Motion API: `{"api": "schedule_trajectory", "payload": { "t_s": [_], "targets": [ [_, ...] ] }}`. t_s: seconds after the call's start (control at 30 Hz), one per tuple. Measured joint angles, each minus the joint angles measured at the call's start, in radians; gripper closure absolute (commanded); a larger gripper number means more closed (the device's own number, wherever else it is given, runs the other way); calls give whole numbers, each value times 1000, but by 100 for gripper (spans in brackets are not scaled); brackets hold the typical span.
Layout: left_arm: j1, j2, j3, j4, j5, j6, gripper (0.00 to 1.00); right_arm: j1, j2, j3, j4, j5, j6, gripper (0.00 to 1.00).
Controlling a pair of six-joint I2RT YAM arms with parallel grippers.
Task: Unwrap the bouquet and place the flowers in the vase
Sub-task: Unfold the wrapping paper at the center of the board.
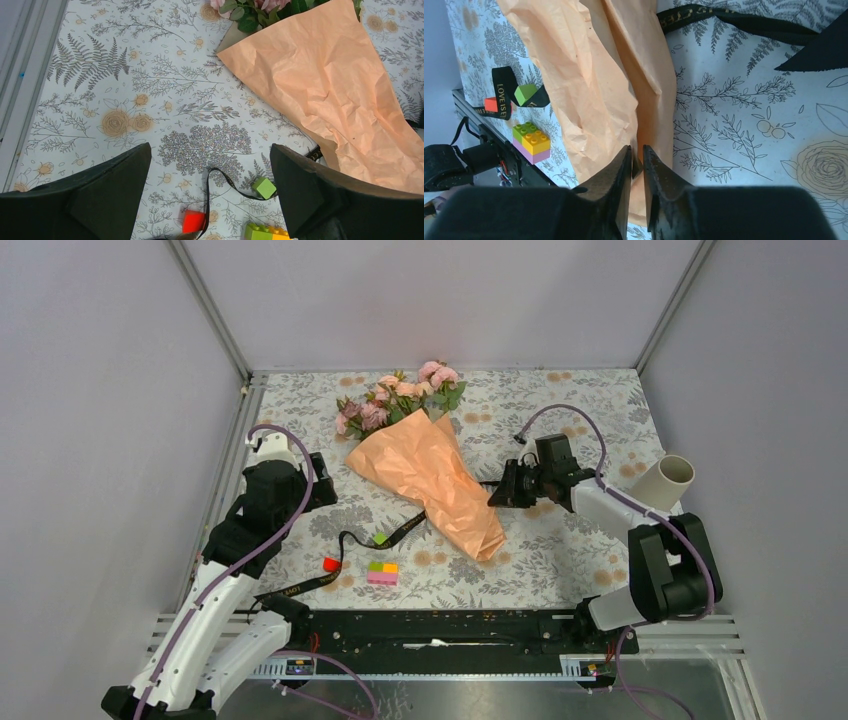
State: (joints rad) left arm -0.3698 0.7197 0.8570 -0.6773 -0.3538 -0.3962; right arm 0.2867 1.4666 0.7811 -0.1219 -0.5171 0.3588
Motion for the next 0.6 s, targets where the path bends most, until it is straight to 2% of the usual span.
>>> {"api": "schedule_trajectory", "payload": {
  "t_s": [0.07, 0.17, 0.3, 0.6],
  "targets": [
    [2, 0, 0, 0, 4, 0, 1, 0, -19, 0, -2, 3, -8, 78],
    [3, 0, 0, 0, 9, 0, 1, 0, -50, 0, -11, 6, -26, 92],
    [3, 0, 0, 0, 11, 0, 1, 18, -80, -1, -23, 13, -39, 99],
    [6, 0, 0, 0, 15, 0, 1, 274, -301, -68, 82, 61, 3, 100]
  ]
}}
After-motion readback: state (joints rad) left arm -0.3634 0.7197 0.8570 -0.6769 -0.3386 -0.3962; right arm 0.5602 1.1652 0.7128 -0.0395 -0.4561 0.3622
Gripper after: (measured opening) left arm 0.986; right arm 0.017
